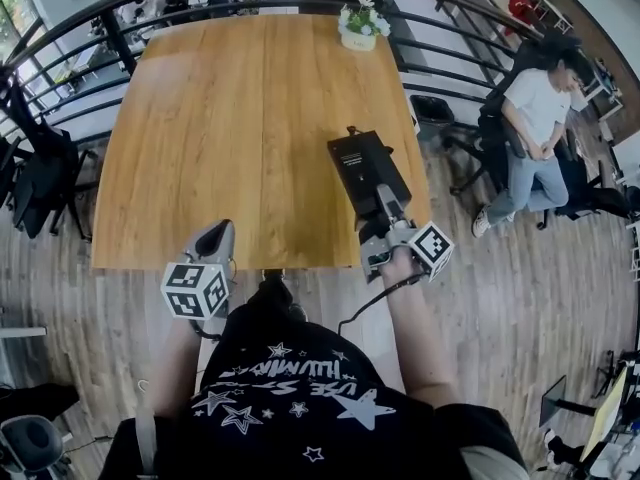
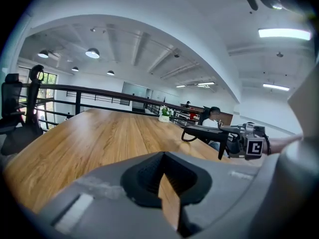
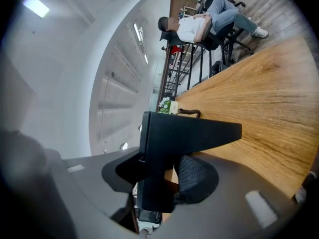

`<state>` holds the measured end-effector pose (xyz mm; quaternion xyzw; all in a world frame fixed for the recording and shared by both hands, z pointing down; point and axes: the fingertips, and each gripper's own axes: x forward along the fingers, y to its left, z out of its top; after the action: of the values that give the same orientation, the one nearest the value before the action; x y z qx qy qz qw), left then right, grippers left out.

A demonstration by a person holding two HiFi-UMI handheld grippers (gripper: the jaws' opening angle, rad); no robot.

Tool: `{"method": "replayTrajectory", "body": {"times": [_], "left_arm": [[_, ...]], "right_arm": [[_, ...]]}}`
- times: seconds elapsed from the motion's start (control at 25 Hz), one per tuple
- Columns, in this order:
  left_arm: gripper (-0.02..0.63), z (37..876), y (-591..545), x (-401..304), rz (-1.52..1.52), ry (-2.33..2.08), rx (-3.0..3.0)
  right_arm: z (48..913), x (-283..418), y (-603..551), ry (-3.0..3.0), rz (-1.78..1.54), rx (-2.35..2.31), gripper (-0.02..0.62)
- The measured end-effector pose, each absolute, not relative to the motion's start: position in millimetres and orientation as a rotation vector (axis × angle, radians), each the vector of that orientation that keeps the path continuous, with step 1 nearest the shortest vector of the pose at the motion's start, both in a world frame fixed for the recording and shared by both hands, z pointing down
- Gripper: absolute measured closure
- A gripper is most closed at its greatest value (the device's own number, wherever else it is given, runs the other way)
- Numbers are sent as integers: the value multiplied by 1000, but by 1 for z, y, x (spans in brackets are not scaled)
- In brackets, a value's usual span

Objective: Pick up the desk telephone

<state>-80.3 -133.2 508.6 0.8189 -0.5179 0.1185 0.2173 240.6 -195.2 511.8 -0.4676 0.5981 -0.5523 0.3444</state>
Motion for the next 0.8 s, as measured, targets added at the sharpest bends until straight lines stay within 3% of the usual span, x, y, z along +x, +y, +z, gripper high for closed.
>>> {"method": "replayTrajectory", "body": {"times": [0.8], "left_arm": [[604, 512, -67, -139, 319, -1388, 2259]], "right_arm": [[506, 191, -110, 1513, -1392, -1192, 413]]}}
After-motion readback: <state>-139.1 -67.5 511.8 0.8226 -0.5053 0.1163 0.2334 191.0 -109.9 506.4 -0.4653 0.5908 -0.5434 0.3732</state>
